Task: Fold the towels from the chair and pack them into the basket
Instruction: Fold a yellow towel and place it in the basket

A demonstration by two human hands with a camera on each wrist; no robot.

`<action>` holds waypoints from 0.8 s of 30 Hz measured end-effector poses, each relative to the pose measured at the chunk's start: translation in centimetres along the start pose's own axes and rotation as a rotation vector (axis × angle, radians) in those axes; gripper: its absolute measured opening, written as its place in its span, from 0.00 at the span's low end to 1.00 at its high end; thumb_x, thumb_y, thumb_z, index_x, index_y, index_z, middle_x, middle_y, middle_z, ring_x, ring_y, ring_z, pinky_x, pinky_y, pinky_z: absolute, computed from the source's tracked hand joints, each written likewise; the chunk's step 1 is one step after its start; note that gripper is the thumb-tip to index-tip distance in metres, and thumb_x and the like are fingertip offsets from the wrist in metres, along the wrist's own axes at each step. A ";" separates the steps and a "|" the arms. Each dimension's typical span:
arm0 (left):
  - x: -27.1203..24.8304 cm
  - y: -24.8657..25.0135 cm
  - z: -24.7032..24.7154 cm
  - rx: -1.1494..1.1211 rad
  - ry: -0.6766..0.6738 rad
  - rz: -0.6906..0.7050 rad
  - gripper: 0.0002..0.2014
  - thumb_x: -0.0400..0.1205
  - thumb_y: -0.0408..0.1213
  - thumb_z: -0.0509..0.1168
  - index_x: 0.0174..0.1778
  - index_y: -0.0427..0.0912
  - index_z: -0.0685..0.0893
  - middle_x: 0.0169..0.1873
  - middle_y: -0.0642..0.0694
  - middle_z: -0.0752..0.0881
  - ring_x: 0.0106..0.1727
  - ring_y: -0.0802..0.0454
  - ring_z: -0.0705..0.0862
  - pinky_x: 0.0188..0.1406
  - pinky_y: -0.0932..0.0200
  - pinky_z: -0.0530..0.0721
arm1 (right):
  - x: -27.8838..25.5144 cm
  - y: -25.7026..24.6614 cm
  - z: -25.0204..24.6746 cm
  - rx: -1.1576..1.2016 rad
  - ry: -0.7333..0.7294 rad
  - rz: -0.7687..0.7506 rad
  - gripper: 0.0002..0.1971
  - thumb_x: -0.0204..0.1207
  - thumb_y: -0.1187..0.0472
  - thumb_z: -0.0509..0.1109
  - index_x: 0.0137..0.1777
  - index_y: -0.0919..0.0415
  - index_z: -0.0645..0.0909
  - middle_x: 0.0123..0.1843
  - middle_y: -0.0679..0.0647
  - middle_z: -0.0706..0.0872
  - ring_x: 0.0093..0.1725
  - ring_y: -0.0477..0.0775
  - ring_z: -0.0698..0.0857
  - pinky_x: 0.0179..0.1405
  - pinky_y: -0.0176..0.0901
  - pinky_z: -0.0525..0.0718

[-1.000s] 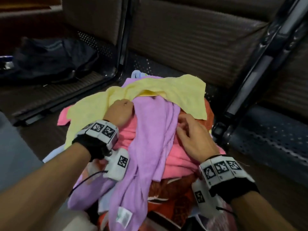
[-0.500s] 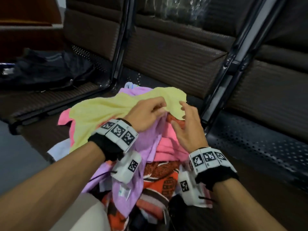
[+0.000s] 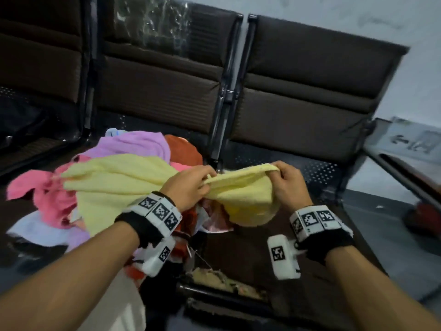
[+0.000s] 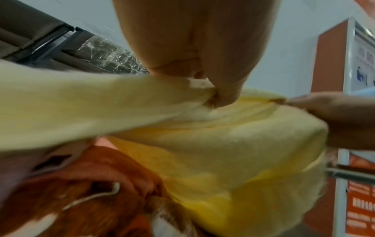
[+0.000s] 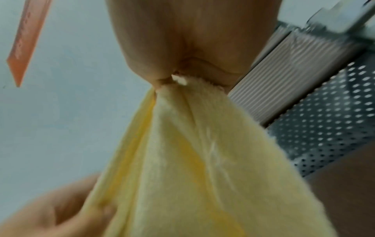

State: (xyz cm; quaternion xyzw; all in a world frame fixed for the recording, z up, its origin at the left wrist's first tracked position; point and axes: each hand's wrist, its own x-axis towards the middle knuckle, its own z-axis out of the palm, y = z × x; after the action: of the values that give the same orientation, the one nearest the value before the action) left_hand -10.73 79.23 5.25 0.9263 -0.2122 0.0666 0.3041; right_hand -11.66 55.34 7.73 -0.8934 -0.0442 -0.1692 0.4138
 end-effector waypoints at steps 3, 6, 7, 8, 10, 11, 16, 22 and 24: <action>-1.7 0.2 0.5 0.085 -0.024 -0.055 0.10 0.78 0.33 0.61 0.55 0.46 0.79 0.50 0.43 0.86 0.52 0.41 0.83 0.49 0.47 0.80 | -1.5 0.6 -3.7 0.079 0.232 0.068 0.08 0.81 0.63 0.63 0.47 0.61 0.85 0.42 0.52 0.84 0.44 0.49 0.81 0.41 0.37 0.72; -2.2 2.5 1.6 0.060 -0.092 0.044 0.04 0.81 0.35 0.62 0.48 0.40 0.80 0.42 0.42 0.85 0.48 0.40 0.83 0.48 0.48 0.79 | -2.9 2.1 -6.6 0.144 0.463 0.126 0.09 0.80 0.64 0.62 0.40 0.59 0.82 0.34 0.50 0.81 0.37 0.46 0.77 0.32 0.34 0.71; -2.0 3.7 2.1 0.027 -0.098 0.081 0.05 0.82 0.35 0.62 0.47 0.37 0.81 0.42 0.42 0.86 0.47 0.41 0.84 0.48 0.50 0.78 | -3.5 2.7 -7.3 0.146 0.495 0.153 0.09 0.79 0.65 0.62 0.39 0.61 0.80 0.32 0.49 0.79 0.36 0.47 0.75 0.29 0.33 0.70; -1.5 5.0 2.3 -0.024 -0.074 0.100 0.06 0.82 0.34 0.62 0.46 0.36 0.82 0.42 0.42 0.87 0.48 0.43 0.84 0.48 0.52 0.77 | -3.7 3.2 -7.8 0.138 0.498 0.167 0.10 0.79 0.66 0.61 0.37 0.64 0.79 0.31 0.50 0.78 0.37 0.48 0.75 0.29 0.34 0.69; -0.2 7.9 2.7 -0.162 -0.004 0.089 0.06 0.81 0.30 0.62 0.46 0.36 0.85 0.43 0.42 0.88 0.48 0.46 0.84 0.49 0.52 0.78 | -4.2 3.7 -8.3 0.124 0.452 0.181 0.10 0.78 0.67 0.61 0.39 0.70 0.80 0.34 0.55 0.78 0.37 0.49 0.75 0.30 0.37 0.69; 0.4 9.2 2.8 -0.229 0.021 0.072 0.08 0.81 0.29 0.60 0.44 0.39 0.85 0.41 0.45 0.87 0.47 0.48 0.83 0.48 0.53 0.78 | -4.4 3.7 -8.3 0.134 0.420 0.176 0.10 0.78 0.67 0.61 0.40 0.69 0.81 0.35 0.55 0.79 0.36 0.47 0.75 0.30 0.35 0.70; 1.0 9.9 5.3 -0.272 -0.018 -0.048 0.11 0.83 0.31 0.58 0.38 0.44 0.82 0.38 0.46 0.84 0.45 0.47 0.82 0.44 0.54 0.78 | -5.2 5.0 -5.9 0.310 0.016 0.282 0.10 0.78 0.65 0.69 0.58 0.60 0.83 0.51 0.52 0.87 0.46 0.43 0.84 0.42 0.25 0.79; 0.3 4.8 8.3 -0.096 -0.268 -0.162 0.11 0.83 0.37 0.59 0.56 0.43 0.84 0.53 0.42 0.87 0.48 0.47 0.84 0.42 0.58 0.78 | -5.5 8.3 -4.9 -0.345 -0.586 0.187 0.30 0.74 0.52 0.74 0.74 0.57 0.70 0.66 0.52 0.82 0.64 0.51 0.81 0.64 0.45 0.79; 0.6 4.2 9.2 0.023 -0.346 -0.085 0.12 0.82 0.37 0.61 0.60 0.44 0.82 0.56 0.44 0.85 0.56 0.47 0.83 0.49 0.62 0.74 | -5.6 9.0 -5.4 -0.485 -0.621 0.186 0.24 0.72 0.46 0.75 0.65 0.54 0.75 0.57 0.49 0.84 0.58 0.51 0.83 0.55 0.42 0.80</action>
State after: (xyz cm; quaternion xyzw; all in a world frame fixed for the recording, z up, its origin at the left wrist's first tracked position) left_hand -12.01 70.53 0.26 0.9355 -0.2213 -0.1044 0.2548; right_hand -16.40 45.66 2.54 -0.9739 -0.0449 0.1415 0.1717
